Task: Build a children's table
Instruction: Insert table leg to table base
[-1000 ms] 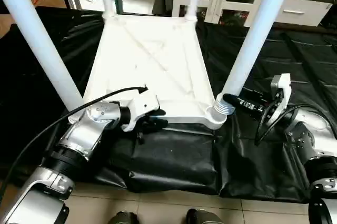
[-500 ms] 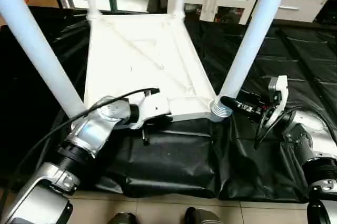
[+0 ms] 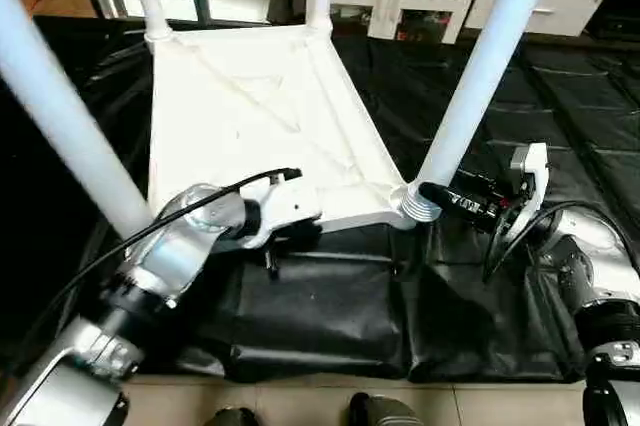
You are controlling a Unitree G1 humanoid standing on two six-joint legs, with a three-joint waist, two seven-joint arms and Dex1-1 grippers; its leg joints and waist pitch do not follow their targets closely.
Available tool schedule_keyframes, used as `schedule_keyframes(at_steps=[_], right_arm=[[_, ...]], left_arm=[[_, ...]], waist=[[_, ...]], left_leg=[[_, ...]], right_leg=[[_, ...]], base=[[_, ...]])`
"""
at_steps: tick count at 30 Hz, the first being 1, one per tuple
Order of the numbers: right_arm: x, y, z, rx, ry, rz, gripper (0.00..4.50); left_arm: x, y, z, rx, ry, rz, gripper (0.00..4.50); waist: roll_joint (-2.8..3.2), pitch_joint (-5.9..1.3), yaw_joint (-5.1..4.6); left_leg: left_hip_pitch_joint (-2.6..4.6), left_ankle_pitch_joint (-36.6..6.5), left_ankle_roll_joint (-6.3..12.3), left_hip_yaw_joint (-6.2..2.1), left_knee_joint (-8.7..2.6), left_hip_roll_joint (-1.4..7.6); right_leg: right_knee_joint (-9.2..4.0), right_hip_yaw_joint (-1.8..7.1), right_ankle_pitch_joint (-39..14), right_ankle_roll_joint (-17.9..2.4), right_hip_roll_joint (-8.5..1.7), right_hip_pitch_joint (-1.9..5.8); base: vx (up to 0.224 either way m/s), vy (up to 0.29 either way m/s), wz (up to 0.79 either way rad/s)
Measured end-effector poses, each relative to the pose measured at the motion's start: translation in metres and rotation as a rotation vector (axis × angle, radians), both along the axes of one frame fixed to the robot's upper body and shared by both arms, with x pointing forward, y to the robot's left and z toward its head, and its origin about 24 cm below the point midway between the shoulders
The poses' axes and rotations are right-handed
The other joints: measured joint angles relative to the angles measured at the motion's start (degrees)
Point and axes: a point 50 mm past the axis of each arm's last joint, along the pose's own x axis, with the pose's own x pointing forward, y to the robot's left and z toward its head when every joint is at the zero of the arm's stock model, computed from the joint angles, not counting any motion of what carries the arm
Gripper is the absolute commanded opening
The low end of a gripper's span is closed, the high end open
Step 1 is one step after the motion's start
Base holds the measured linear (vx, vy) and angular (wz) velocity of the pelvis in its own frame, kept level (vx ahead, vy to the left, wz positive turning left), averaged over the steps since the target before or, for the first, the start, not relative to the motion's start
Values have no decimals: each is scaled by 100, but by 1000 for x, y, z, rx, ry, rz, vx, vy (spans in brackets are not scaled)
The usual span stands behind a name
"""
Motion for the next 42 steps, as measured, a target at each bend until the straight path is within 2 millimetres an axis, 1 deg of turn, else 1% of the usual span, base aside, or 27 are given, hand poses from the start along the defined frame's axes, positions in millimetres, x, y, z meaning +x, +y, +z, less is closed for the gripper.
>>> schedule_keyframes(at_steps=[2,6,12,16,18,24,35,42], right_arm=[[1,4,-2,14,-6,-7,186],[3,11,-4,35,-10,-2,186],[-1,17,-8,30,3,64,186],[-2,16,-9,22,6,70,186],[-3,11,-8,6,3,62,186],[-3,4,-8,-5,-20,19,186],[-6,9,-18,30,-24,4,186],[-6,11,-21,30,-63,-47,186]], left_arm=[[-4,1,-2,-35,27,-8,0],[-9,-1,-6,-79,58,-23,0],[-8,0,-7,-81,46,-15,0],[-7,1,-8,-85,45,-3,0],[-7,1,-8,-85,42,-1,0],[-7,1,-7,-91,30,-5,0],[-8,1,-7,-97,27,-10,0],[-9,2,-7,-95,22,-8,0]], waist=[[1,0,7],[1,0,59],[1,0,54],[1,0,41],[1,0,37],[1,0,27],[0,0,20],[-1,2,2]], left_leg=[[5,0,0,0,-10,0],[5,0,1,0,-25,0],[10,0,0,0,-25,0],[11,2,-5,0,-23,-3],[12,2,-5,0,-23,-8],[13,2,-5,0,-24,-11],[15,2,-5,-1,-26,-11],[16,1,-6,-1,-28,-13]], right_leg=[[1,-1,0,0,1,0],[1,-7,-1,0,2,-2],[0,-4,-3,3,2,1],[-4,2,-9,13,2,1],[-6,8,-26,41,0,1],[-7,11,-27,42,0,-1],[-8,11,-35,56,0,-1],[-16,15,-45,72,0,-1]], base=[[0,0,0],[0,0,0],[0,0,0],[0,0,0],[0,0,0],[0,0,0],[0,0,0],[0,0,0]])
